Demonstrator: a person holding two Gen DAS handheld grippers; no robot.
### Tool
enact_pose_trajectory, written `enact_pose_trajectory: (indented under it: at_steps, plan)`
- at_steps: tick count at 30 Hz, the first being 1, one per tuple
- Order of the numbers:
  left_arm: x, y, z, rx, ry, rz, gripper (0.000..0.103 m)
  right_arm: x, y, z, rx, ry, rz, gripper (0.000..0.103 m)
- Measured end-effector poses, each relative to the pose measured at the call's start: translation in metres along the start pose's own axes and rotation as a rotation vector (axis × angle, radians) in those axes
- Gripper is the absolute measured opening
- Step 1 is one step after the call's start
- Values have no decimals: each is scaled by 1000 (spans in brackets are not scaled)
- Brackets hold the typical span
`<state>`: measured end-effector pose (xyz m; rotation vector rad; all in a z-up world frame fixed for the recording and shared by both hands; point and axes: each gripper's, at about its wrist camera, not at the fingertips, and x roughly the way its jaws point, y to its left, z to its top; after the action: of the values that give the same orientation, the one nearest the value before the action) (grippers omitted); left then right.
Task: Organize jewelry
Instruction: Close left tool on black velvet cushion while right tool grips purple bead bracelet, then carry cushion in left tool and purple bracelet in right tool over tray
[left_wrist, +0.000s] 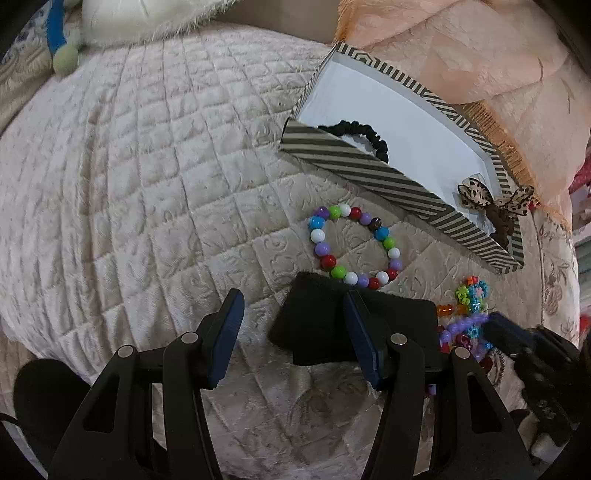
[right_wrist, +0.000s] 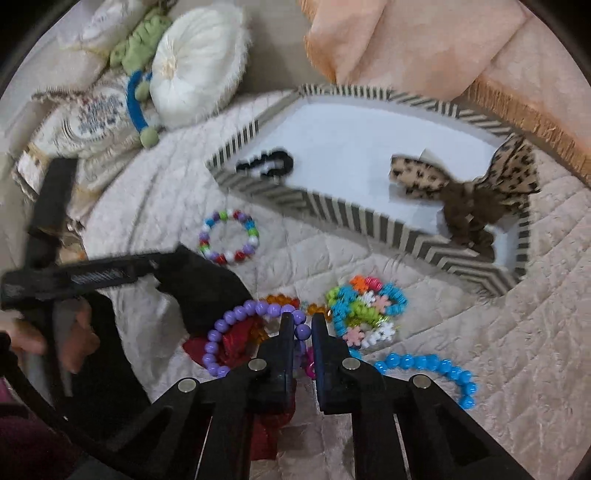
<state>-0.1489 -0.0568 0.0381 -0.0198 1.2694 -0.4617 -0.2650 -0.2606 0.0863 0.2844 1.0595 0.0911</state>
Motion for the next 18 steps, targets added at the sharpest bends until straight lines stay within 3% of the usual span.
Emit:
enact_pose_trajectory:
  at_steps: [5, 6, 7, 8, 10, 18]
  plan:
    - [2, 3, 0, -28, -19, -38, 54, -18, 2, 3, 19, -46, 22, 9]
    - [1, 2, 0, -22, -27, -47, 49, -20, 2, 4, 25, -52, 29, 9]
    - [0, 1, -1, -13, -30, -57, 30, -24, 2, 4, 31, -60, 36, 9]
    - [1, 0, -1, -2, -19, -63, 20, -29, 3, 5, 33, -73, 37, 9]
    - [-5, -1, -2, 10, -32, -61, 14, -40, 4, 7, 36, -100, 46, 9]
    - [-37, -10, 0, 66, -108, -92, 9, -67, 2, 13, 36, -168, 43, 9]
